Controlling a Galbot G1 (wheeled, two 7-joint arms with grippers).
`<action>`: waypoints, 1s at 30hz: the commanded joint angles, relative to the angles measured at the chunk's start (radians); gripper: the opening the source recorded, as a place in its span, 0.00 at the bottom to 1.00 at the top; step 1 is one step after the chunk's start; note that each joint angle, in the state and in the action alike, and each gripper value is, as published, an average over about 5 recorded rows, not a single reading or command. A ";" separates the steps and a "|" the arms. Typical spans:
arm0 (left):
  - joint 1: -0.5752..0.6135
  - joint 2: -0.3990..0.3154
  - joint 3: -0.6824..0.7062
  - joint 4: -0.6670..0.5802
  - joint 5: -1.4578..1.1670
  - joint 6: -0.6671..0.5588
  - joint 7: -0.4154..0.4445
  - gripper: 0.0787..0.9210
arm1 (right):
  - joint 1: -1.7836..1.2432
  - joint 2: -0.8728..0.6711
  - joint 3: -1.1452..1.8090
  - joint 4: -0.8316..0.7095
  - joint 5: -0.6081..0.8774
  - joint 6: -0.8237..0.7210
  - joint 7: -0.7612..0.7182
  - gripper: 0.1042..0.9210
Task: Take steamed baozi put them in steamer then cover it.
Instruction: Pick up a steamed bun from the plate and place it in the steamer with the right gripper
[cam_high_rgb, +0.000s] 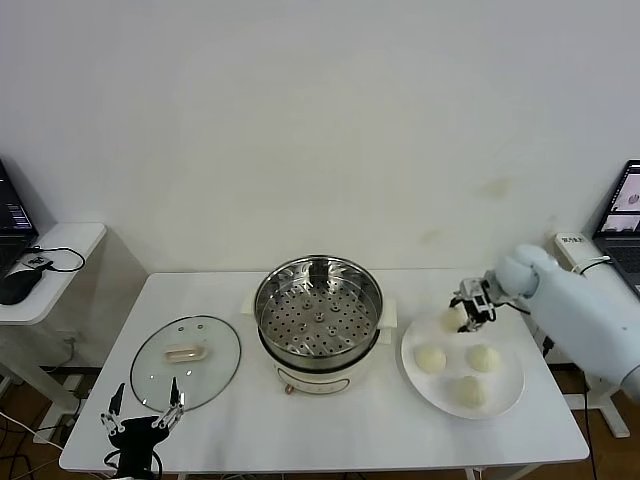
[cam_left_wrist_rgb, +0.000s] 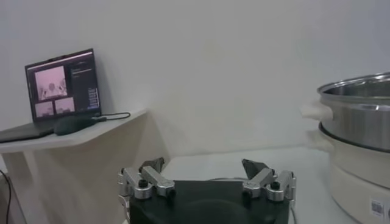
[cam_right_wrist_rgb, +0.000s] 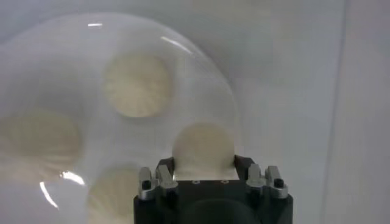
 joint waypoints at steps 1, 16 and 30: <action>-0.008 0.009 0.001 0.004 -0.016 0.001 0.002 0.88 | 0.237 -0.024 -0.117 0.084 0.179 -0.024 -0.001 0.63; -0.021 0.027 -0.011 -0.001 -0.047 0.000 0.006 0.88 | 0.559 0.302 -0.434 0.086 0.350 -0.012 0.046 0.63; -0.015 0.028 -0.025 -0.019 -0.055 0.000 0.010 0.88 | 0.484 0.525 -0.581 0.010 0.247 0.168 0.105 0.64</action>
